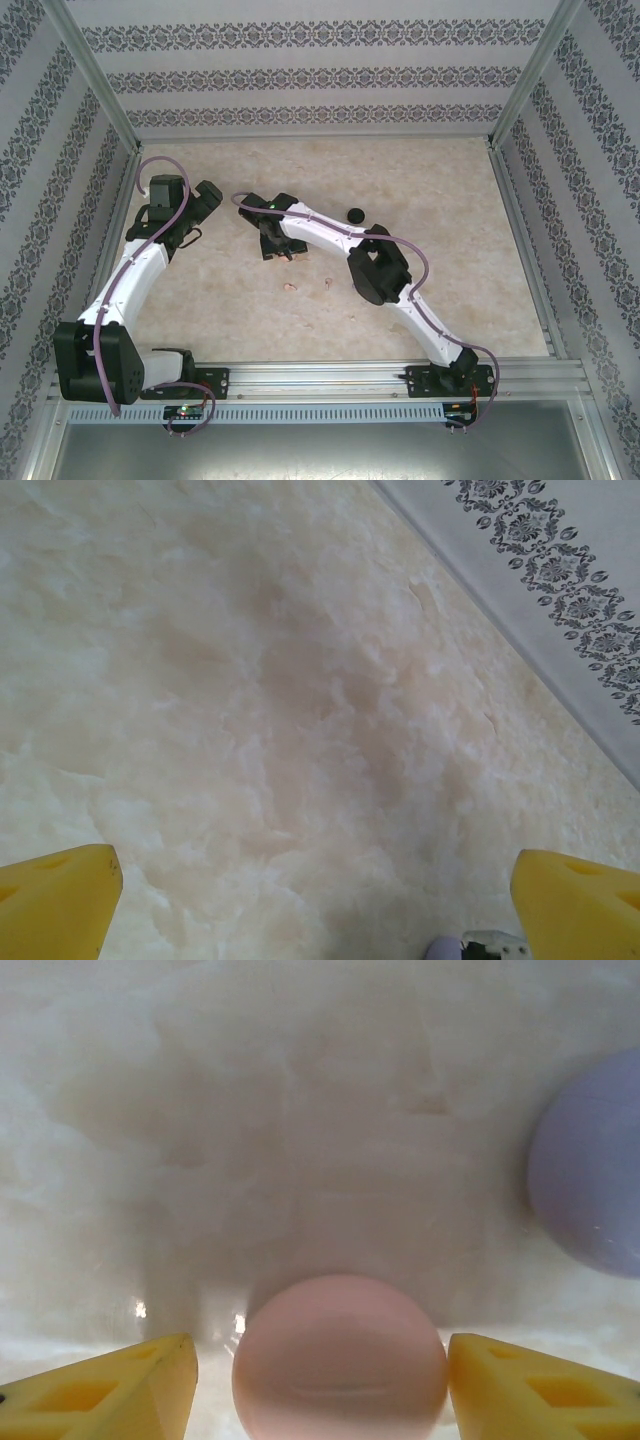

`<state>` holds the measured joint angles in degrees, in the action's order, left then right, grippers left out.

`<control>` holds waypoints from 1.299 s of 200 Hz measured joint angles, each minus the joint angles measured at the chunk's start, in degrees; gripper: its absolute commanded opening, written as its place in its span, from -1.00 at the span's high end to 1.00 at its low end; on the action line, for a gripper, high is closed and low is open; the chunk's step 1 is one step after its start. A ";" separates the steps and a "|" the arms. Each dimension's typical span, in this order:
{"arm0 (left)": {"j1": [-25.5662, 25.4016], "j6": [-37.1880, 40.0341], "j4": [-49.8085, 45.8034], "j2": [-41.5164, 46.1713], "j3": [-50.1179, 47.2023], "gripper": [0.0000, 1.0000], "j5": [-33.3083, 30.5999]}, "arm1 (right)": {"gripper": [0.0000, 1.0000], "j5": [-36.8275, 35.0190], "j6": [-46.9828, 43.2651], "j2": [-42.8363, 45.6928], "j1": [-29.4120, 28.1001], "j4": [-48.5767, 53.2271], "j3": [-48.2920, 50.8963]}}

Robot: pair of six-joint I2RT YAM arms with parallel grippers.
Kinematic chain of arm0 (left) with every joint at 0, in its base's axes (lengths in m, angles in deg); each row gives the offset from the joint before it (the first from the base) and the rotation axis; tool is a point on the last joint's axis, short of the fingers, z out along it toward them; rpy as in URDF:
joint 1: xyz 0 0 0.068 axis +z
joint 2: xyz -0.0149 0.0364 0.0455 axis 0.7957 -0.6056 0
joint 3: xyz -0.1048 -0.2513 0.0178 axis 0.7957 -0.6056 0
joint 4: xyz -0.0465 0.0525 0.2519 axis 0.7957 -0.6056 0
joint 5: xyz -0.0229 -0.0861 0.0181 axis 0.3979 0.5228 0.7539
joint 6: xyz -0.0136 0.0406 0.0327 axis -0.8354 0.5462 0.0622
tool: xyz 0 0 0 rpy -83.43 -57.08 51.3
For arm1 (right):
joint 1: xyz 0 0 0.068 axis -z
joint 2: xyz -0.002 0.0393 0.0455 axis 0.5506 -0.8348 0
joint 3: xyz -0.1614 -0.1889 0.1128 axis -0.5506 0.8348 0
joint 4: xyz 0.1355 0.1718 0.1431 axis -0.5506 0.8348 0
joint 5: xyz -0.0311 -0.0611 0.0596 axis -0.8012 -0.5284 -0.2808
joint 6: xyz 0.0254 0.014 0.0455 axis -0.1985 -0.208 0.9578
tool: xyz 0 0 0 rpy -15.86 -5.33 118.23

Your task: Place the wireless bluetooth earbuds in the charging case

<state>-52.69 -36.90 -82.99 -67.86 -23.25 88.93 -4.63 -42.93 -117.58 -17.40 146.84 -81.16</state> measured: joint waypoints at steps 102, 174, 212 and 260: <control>0.00 0.00 0.00 0.11 0.00 -0.99 0.52 | -0.08 1.27 -0.94 -0.68 0.46 0.13 -0.48; 0.00 -0.37 -0.44 0.09 0.00 -0.99 3.19 | 0.16 3.58 -2.45 1.36 0.94 -2.36 2.80; 0.00 0.94 2.25 0.39 -2.73 -0.92 5.84 | 0.16 4.90 -2.38 7.08 1.68 -5.68 10.21; -0.02 1.68 16.70 2.21 -15.37 -0.93 14.53 | 0.16 7.39 0.33 21.57 7.41 -14.36 19.19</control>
<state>-52.71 -35.22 -66.30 -65.65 -38.61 103.47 2.76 -42.60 -96.00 -9.99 132.48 -61.97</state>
